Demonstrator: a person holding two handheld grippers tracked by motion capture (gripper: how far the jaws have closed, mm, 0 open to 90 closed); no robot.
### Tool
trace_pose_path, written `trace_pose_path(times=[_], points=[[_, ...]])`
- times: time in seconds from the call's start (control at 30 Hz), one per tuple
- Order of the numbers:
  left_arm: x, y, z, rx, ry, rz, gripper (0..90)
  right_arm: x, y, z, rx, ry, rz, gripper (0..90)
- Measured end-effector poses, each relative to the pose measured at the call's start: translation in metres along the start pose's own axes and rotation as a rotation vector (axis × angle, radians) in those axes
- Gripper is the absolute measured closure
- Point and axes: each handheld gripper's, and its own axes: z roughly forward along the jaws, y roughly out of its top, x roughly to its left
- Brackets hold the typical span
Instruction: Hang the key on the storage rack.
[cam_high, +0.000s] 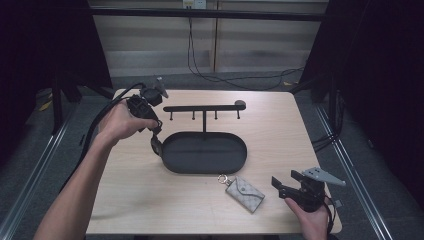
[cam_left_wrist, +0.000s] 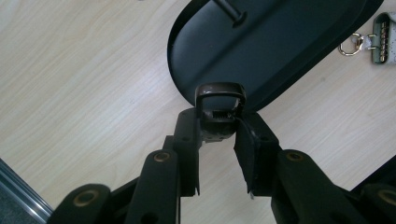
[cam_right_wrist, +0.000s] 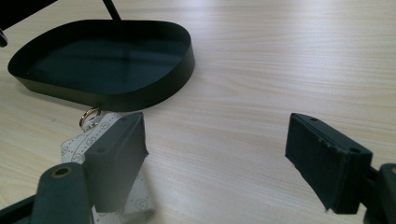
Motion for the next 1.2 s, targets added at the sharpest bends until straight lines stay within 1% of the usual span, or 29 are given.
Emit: trace_pose_path(times=[0.1,0.13,0.17,0.3,0.33,0.4,0.43,0.53,0.6,0.67,0.7,0.73,0.8,0.9,0.97,1.07,1.1,1.17,1.2], points=[[-0.003,0.004,-0.003,0.0,0.016,-0.003,70.9,0.0,0.0,0.0,0.002,0.002,-0.001,20.4],[-0.003,0.005,-0.003,0.007,0.016,0.009,70.8,0.001,0.0,0.0,0.005,0.003,0.0,20.4],[-0.005,0.008,-0.003,0.003,0.023,-0.006,70.8,0.001,0.0,0.0,0.004,0.003,-0.001,20.4],[-0.005,0.013,-0.001,0.009,0.021,-0.004,70.9,0.001,0.0,0.0,0.0,0.005,0.002,20.4],[-0.006,0.015,0.0,0.013,0.016,0.002,70.8,0.0,0.0,0.0,0.0,0.006,0.002,20.4],[-0.006,0.018,0.001,0.016,0.01,0.001,70.9,0.0,0.0,0.0,0.0,0.006,0.004,20.4],[-0.007,0.02,0.003,0.023,0.008,0.008,70.8,0.0,0.0,0.0,0.0,0.006,0.004,20.3],[-0.013,0.025,0.006,0.033,0.017,0.029,70.8,0.0,0.0,0.0,0.003,0.011,0.004,20.4],[-0.015,0.029,0.007,0.043,0.023,0.032,70.8,0.0,0.001,0.001,0.004,0.015,0.005,20.4],[-0.015,0.033,0.008,0.039,0.026,0.016,70.8,0.0,0.001,0.001,0.004,0.019,0.005,20.3],[-0.015,0.034,0.008,0.043,0.027,0.02,70.8,0.0,0.001,0.001,0.004,0.019,0.005,20.3],[-0.014,0.036,0.009,0.037,0.027,0.012,70.8,0.0,0.001,0.0,0.004,0.018,0.005,20.4],[-0.013,0.038,0.011,0.043,0.022,0.005,70.8,0.0,0.0,0.0,0.002,0.017,0.005,20.4],[-0.01,0.04,0.015,0.051,0.031,-0.013,70.8,0.0,0.001,0.0,0.005,0.02,0.004,20.4],[-0.01,0.043,0.017,0.041,0.034,-0.018,70.8,0.0,0.001,0.0,0.005,0.021,0.004,20.4],[-0.01,0.045,0.02,0.049,0.037,-0.025,70.8,0.0,0.0,0.0,0.006,0.023,0.005,20.4],[-0.009,0.046,0.02,0.046,0.03,-0.026,70.8,0.0,0.0,0.0,0.006,0.023,0.005,20.4],[-0.009,0.046,0.021,0.043,0.038,-0.039,70.7,0.0,0.0,0.0,0.005,0.024,0.005,20.4],[-0.009,0.047,0.021,0.044,0.035,-0.033,70.8,0.0,0.0,0.0,0.005,0.023,0.005,20.4]])
